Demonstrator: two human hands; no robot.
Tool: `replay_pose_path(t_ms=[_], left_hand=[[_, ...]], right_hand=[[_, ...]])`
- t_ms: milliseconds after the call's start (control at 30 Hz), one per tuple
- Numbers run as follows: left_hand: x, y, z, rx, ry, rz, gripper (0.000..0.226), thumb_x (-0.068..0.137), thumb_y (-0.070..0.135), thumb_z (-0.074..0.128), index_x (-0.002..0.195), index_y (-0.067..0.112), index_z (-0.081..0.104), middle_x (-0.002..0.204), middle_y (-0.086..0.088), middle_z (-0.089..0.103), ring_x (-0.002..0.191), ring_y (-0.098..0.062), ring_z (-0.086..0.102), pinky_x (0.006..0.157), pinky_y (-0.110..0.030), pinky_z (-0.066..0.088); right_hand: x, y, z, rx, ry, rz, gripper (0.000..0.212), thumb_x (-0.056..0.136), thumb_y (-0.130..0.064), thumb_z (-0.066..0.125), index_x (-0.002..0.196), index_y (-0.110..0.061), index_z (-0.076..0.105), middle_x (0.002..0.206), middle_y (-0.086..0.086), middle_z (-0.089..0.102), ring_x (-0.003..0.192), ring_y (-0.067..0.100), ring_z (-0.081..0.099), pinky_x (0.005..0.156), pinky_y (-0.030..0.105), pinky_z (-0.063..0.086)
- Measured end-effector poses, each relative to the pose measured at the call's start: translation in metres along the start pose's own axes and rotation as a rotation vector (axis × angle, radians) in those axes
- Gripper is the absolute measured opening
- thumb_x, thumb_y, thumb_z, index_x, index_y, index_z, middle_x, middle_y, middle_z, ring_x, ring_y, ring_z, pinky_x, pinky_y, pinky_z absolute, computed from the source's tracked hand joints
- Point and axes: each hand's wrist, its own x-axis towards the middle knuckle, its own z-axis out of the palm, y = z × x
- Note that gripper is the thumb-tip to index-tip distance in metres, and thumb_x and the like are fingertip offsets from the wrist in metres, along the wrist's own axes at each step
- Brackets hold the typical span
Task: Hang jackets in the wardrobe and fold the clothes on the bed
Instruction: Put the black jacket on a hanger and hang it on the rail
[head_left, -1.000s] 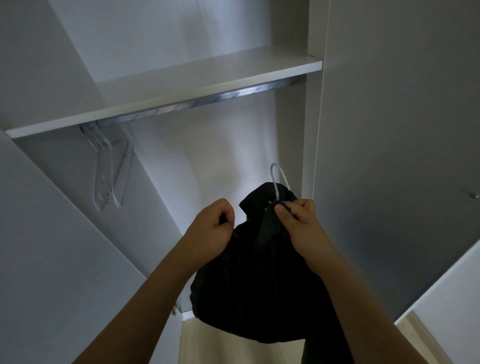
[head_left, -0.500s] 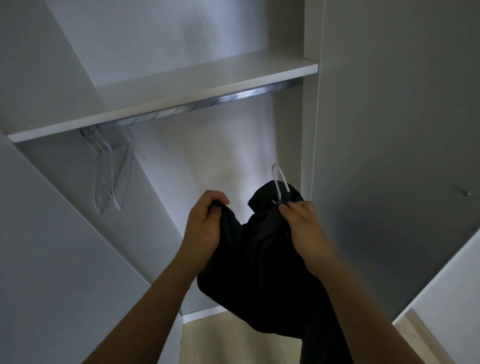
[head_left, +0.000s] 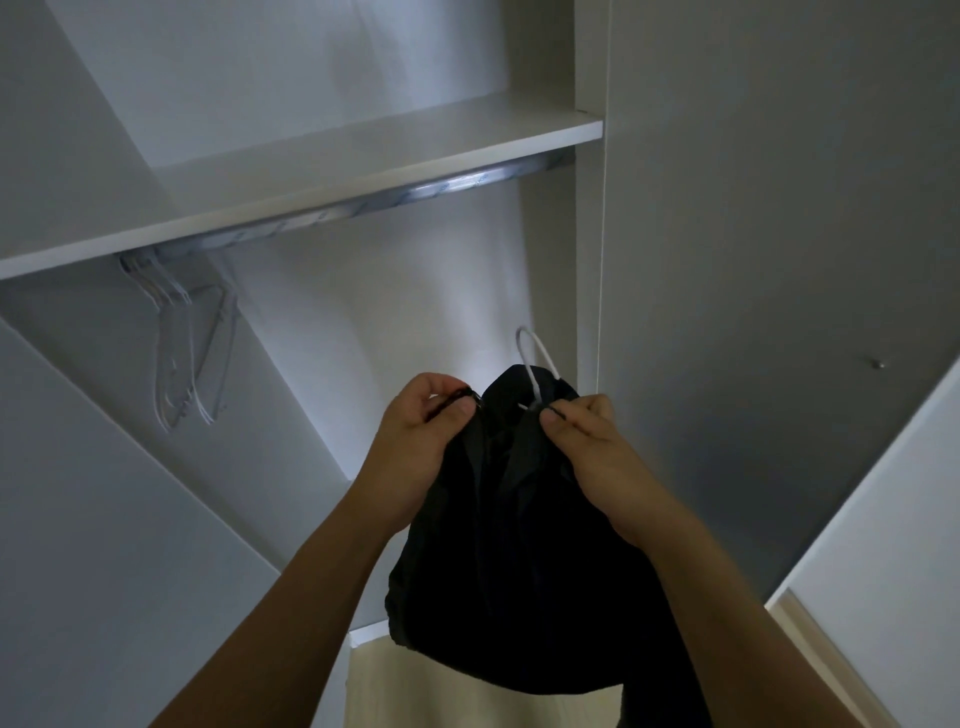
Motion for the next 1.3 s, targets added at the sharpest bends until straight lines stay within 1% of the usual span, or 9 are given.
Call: replay_pose_path(t_ms=[133, 267, 333, 433, 567, 700, 900, 1067, 1300], left_hand=[[0.002, 0.001, 0.001, 0.071, -0.110, 0.016, 0.012, 0.094, 0.006, 0.059, 0.097, 0.015, 0.066, 0.085, 0.005, 0.071, 0.080, -0.006, 0.067, 0.073, -0.018, 0.051], [0.002, 0.002, 0.005, 0.118, -0.164, 0.032, 0.013, 0.093, 0.004, 0.059, 0.099, 0.011, 0.068, 0.090, 0.000, 0.072, 0.083, -0.008, 0.068, 0.072, -0.015, 0.051], [0.001, 0.003, 0.005, 0.139, -0.196, 0.033, 0.014, 0.093, 0.003, 0.059, 0.100, 0.011, 0.068, 0.090, 0.002, 0.072, 0.084, -0.007, 0.068, 0.073, -0.015, 0.051], [0.002, 0.003, 0.003, 0.172, -0.234, 0.031, 0.014, 0.093, 0.003, 0.059, 0.100, 0.012, 0.068, 0.091, 0.002, 0.072, 0.086, -0.008, 0.068, 0.076, -0.016, 0.052], [0.002, 0.001, 0.003, 0.214, -0.288, 0.027, 0.015, 0.093, 0.003, 0.060, 0.098, 0.015, 0.068, 0.088, 0.006, 0.072, 0.086, -0.009, 0.068, 0.077, -0.018, 0.052], [0.001, -0.002, 0.003, 0.217, -0.320, 0.025, 0.016, 0.093, 0.002, 0.059, 0.097, 0.015, 0.068, 0.086, 0.007, 0.072, 0.085, -0.010, 0.067, 0.078, -0.019, 0.052], [0.000, -0.003, 0.003, 0.251, -0.359, 0.033, 0.015, 0.093, 0.004, 0.060, 0.097, 0.016, 0.067, 0.085, 0.010, 0.071, 0.085, -0.006, 0.067, 0.078, -0.017, 0.051], [0.001, -0.005, 0.002, 0.221, -0.336, 0.034, 0.016, 0.093, 0.003, 0.060, 0.097, 0.016, 0.067, 0.087, 0.008, 0.071, 0.086, -0.007, 0.067, 0.078, -0.018, 0.050], [0.001, -0.003, 0.003, 0.227, -0.382, 0.029, 0.015, 0.094, 0.003, 0.058, 0.098, 0.016, 0.066, 0.087, 0.009, 0.071, 0.088, -0.008, 0.067, 0.081, -0.020, 0.051]], right_hand=[[-0.005, -0.003, -0.004, -0.090, -0.140, 0.014, 0.021, 0.097, -0.024, 0.055, 0.078, -0.024, 0.064, 0.105, -0.004, 0.038, 0.094, 0.004, 0.050, 0.077, 0.003, 0.037], [-0.008, -0.004, -0.009, -0.103, -0.217, 0.032, 0.020, 0.094, -0.021, 0.062, 0.075, -0.022, 0.067, 0.108, -0.004, 0.038, 0.097, 0.001, 0.048, 0.080, 0.003, 0.035], [-0.008, -0.005, -0.011, -0.107, -0.228, 0.037, 0.019, 0.092, -0.019, 0.064, 0.073, -0.022, 0.068, 0.109, -0.004, 0.038, 0.098, 0.000, 0.048, 0.081, 0.002, 0.036], [-0.009, -0.004, -0.012, -0.097, -0.240, 0.043, 0.020, 0.090, -0.017, 0.066, 0.071, -0.022, 0.069, 0.110, -0.004, 0.039, 0.098, 0.001, 0.049, 0.083, 0.007, 0.037], [-0.009, -0.005, -0.013, -0.068, -0.260, 0.060, 0.018, 0.090, -0.016, 0.066, 0.073, -0.021, 0.070, 0.108, -0.004, 0.040, 0.097, 0.002, 0.049, 0.082, 0.009, 0.038], [-0.008, -0.003, -0.013, -0.059, -0.266, 0.067, 0.017, 0.090, -0.015, 0.066, 0.074, -0.020, 0.071, 0.108, -0.003, 0.041, 0.100, 0.005, 0.050, 0.090, 0.016, 0.038], [-0.006, -0.001, -0.013, -0.033, -0.273, 0.094, 0.015, 0.090, -0.014, 0.066, 0.077, -0.018, 0.072, 0.109, -0.003, 0.043, 0.102, 0.008, 0.052, 0.090, 0.016, 0.039], [-0.005, -0.001, -0.014, -0.015, -0.278, 0.108, 0.012, 0.089, -0.011, 0.065, 0.078, -0.012, 0.071, 0.109, -0.003, 0.043, 0.099, 0.007, 0.052, 0.083, 0.013, 0.041], [-0.003, 0.002, -0.015, 0.005, -0.283, 0.119, 0.013, 0.088, -0.010, 0.066, 0.076, -0.013, 0.071, 0.110, -0.002, 0.043, 0.100, 0.009, 0.052, 0.086, 0.017, 0.041]])
